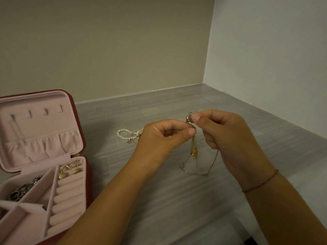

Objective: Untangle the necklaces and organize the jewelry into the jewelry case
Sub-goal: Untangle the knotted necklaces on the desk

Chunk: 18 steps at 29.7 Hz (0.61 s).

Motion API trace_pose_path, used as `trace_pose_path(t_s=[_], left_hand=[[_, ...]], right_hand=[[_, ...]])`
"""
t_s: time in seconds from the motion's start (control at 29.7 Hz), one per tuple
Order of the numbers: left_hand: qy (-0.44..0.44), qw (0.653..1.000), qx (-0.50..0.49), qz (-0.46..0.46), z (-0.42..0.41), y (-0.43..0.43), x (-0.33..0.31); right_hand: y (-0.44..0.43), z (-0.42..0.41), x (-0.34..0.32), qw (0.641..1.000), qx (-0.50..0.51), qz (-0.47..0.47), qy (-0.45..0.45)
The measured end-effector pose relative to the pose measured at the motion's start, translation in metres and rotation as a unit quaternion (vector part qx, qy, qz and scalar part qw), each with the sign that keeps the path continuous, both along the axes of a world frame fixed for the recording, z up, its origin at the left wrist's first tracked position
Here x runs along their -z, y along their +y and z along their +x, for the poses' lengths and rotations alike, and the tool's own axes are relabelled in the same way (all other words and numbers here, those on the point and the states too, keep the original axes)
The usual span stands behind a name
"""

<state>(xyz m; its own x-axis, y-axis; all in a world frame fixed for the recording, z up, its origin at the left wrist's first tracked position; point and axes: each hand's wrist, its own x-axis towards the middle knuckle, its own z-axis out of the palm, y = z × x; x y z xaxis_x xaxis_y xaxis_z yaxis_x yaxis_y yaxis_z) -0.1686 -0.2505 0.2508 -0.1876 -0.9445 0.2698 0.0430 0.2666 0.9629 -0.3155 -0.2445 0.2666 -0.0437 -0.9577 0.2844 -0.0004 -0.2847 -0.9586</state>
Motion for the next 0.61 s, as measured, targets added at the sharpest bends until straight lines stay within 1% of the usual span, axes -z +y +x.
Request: trace_pose_path(t_s=[0.1, 0.17, 0.34, 0.51, 0.54, 0.61], left_hand=[[0.033, 0.999, 0.008, 0.019, 0.003, -0.001, -0.001], [0.039, 0.999, 0.008, 0.024, 0.005, -0.002, -0.003], [0.009, 1.0, -0.001, 0.02, 0.006, -0.005, -0.001], [-0.038, 0.999, -0.006, 0.024, 0.005, -0.007, 0.002], [-0.028, 0.999, -0.005, 0.03, 0.004, -0.007, 0.002], [0.031, 0.997, 0.014, 0.062, 0.004, -0.007, 0.001]], right_hand=[[-0.001, -0.001, 0.002, 1.0, 0.006, 0.013, -0.005], [-0.002, -0.003, 0.004, 1.0, 0.011, 0.023, -0.018], [-0.004, -0.006, 0.009, 0.998, -0.008, 0.037, -0.051], [-0.005, -0.008, 0.014, 0.998, -0.019, 0.037, -0.053], [-0.004, -0.008, 0.014, 0.998, -0.024, 0.035, -0.056], [-0.003, -0.007, 0.016, 0.997, -0.033, 0.029, -0.064]])
